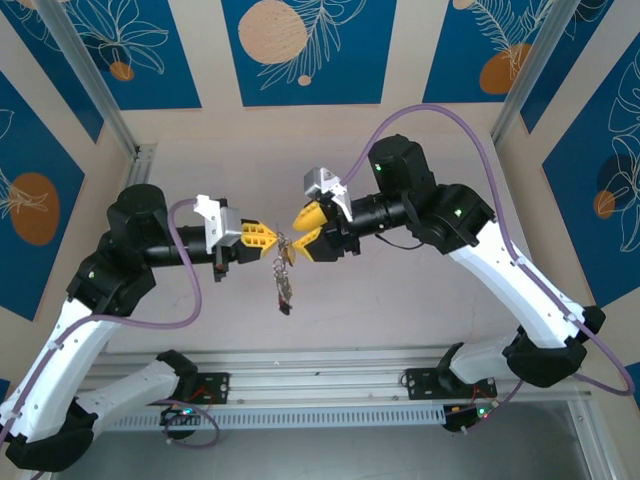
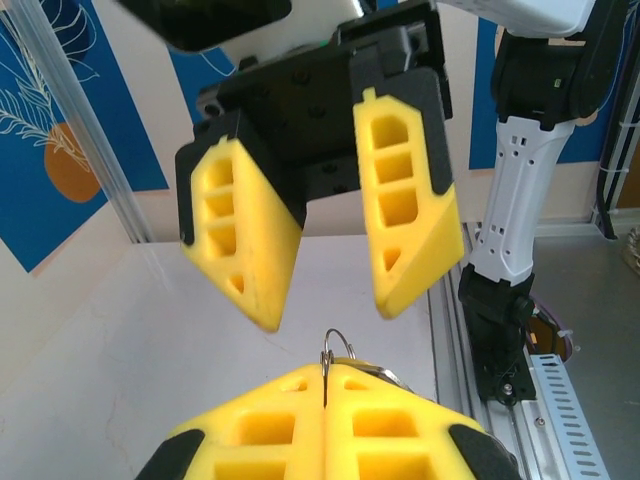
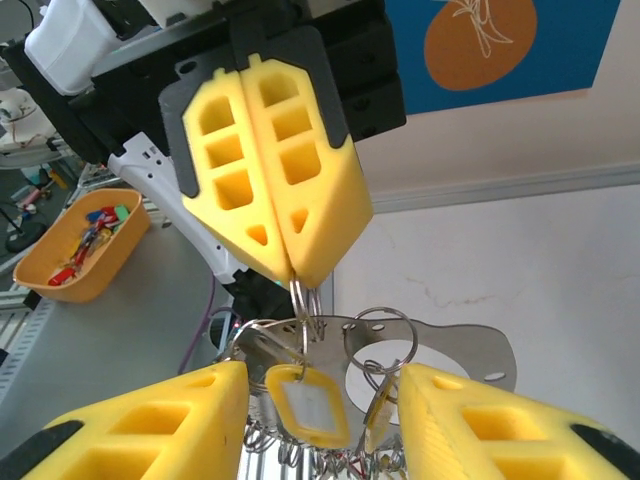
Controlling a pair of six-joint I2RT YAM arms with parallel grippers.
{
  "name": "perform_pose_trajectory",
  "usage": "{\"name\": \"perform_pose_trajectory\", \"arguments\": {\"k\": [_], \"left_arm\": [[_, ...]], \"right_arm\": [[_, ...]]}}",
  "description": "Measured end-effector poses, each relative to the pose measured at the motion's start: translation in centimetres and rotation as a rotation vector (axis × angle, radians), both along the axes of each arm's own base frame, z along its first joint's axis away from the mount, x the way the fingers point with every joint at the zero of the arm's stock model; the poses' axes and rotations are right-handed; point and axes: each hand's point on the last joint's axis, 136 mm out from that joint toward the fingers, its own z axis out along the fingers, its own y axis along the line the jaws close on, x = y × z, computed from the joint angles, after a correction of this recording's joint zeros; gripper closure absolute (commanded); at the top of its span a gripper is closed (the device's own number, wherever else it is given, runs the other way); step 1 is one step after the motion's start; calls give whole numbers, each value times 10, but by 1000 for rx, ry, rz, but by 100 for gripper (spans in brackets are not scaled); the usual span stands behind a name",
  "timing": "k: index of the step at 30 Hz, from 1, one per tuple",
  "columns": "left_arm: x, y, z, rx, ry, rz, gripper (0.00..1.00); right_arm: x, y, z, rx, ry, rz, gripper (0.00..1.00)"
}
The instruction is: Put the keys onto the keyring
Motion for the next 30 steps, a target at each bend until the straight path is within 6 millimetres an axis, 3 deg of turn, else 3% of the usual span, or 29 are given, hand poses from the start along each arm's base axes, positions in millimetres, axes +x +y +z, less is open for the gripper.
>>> {"name": "perform_pose_trajectory", "arguments": {"k": [7, 16, 22, 30], "left_arm": [[0, 0, -1, 0, -1, 0, 100], [0, 0, -5, 2, 3, 0, 100], [1, -1, -4, -2, -4, 0, 100], [1, -1, -4, -3, -5, 0, 100]], "right_arm": [[-4, 3, 0, 7, 48, 26, 83], [-6, 7, 4, 15, 63, 53, 81], [-4, 10, -3, -6, 86, 56, 71], [-6, 9, -4, -14, 100, 61, 97]]}}
